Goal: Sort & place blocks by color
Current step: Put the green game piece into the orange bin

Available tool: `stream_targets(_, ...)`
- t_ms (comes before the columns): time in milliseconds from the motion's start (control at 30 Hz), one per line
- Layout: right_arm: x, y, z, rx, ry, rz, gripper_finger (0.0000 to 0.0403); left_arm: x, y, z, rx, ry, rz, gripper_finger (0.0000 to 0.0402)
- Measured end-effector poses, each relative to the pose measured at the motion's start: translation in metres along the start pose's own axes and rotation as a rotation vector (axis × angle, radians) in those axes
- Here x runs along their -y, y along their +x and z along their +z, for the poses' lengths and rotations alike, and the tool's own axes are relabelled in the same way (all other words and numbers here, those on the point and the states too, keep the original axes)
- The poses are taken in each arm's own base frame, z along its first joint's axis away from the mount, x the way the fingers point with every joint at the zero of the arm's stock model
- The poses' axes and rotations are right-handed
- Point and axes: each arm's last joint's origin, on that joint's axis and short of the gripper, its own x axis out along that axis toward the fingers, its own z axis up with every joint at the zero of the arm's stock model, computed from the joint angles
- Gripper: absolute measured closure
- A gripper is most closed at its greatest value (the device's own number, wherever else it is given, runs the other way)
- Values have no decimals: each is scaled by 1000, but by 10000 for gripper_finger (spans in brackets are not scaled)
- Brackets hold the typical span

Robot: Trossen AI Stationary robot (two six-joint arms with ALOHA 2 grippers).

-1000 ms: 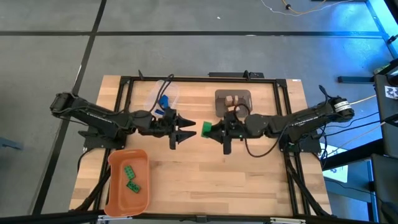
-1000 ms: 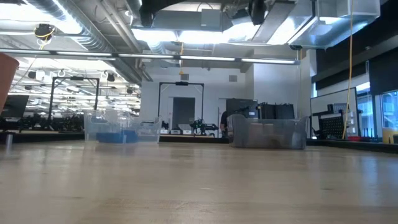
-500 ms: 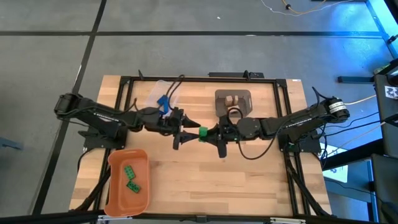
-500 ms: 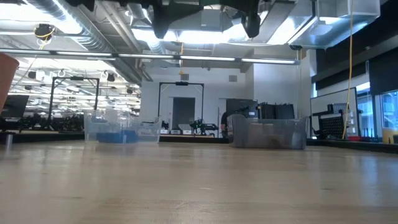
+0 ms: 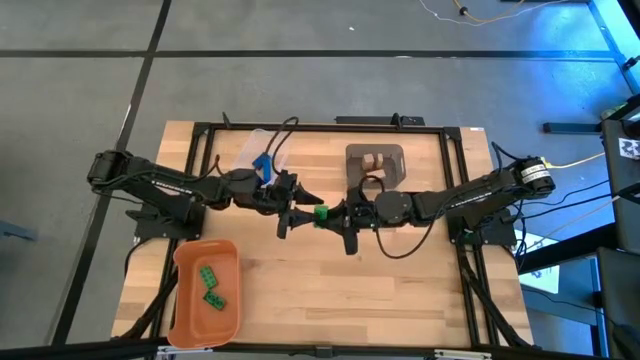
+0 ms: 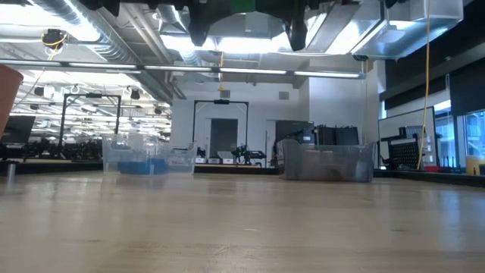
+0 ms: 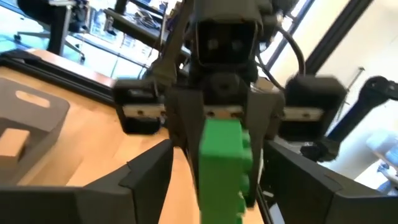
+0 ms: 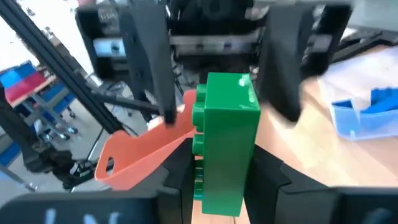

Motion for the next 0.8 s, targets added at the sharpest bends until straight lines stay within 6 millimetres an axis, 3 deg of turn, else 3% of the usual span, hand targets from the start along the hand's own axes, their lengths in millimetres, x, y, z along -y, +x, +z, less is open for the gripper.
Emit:
stream_targets(233,5,1,4,12,2,4,308,0,0,0,-5,3,-7,215)
stream_targets(400,5,1,5,14,0,17,308,0,0,0,-12,-2,-20,317)
stream_targets(433,4,1,5,13,1,19,301,0,0,0,-17,-3,-28,320)
stream_targets(633,5,-4,6,-12,30,-2,183,-11,-4,0,-82,-8,19,320)
stream_targets(800,5,-28,19,-106,34,4,105,-19,-22,10,-129,23,104,320)
